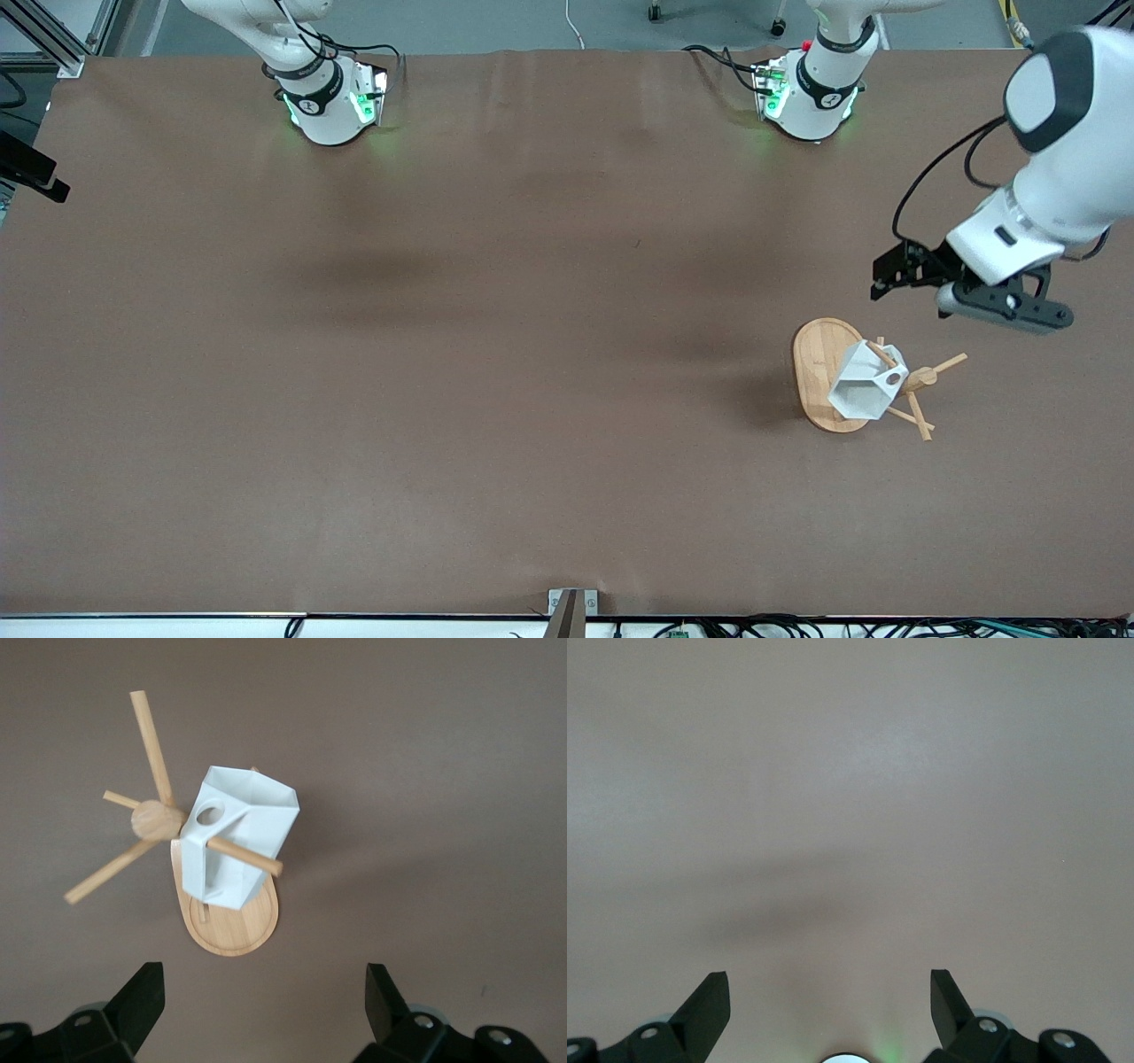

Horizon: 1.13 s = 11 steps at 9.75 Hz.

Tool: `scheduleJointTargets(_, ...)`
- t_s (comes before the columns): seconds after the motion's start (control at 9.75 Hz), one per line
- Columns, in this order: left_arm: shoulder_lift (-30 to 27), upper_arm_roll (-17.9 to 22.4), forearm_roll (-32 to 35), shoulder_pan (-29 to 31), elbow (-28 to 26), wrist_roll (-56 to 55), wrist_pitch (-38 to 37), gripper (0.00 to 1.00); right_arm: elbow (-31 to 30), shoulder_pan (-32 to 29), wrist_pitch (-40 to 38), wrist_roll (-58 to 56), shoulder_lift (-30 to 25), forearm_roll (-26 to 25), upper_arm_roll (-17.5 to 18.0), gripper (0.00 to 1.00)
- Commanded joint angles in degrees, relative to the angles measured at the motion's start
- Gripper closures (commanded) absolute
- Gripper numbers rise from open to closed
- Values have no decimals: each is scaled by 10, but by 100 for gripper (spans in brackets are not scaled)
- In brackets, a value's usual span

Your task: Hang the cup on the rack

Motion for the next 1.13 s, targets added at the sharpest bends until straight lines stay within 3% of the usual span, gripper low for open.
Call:
scheduleJointTargets(0.0, -42, 25, -2, 0, -18, 1, -39, 0, 4, -4, 9, 0, 1, -3, 5, 0)
scheduleJointTargets(0.31, -89, 37, 4, -18, 16, -30, -151, 0, 5, -3, 6, -2, 1, -3, 5, 0)
scheduleJointTargets(0.41, -91, 32, 50, -26, 33, -64, -173, 0, 6, -5, 8, -6, 2, -3, 5, 0)
scheduleJointTargets(0.51, -87, 22, 90, -34, 57, -84, -187, 0, 8, -5, 7, -6, 3, -3, 5, 0)
scheduleJointTargets(0.72, -55, 15, 94, -38, 117, -100, -225, 0, 8, -4, 6, -8, 3, -3, 5, 0)
scheduleJointTargets(1.03, -40, 9, 85, -30, 133, -151, -238, 0, 8, -4, 6, -8, 3, -3, 5, 0)
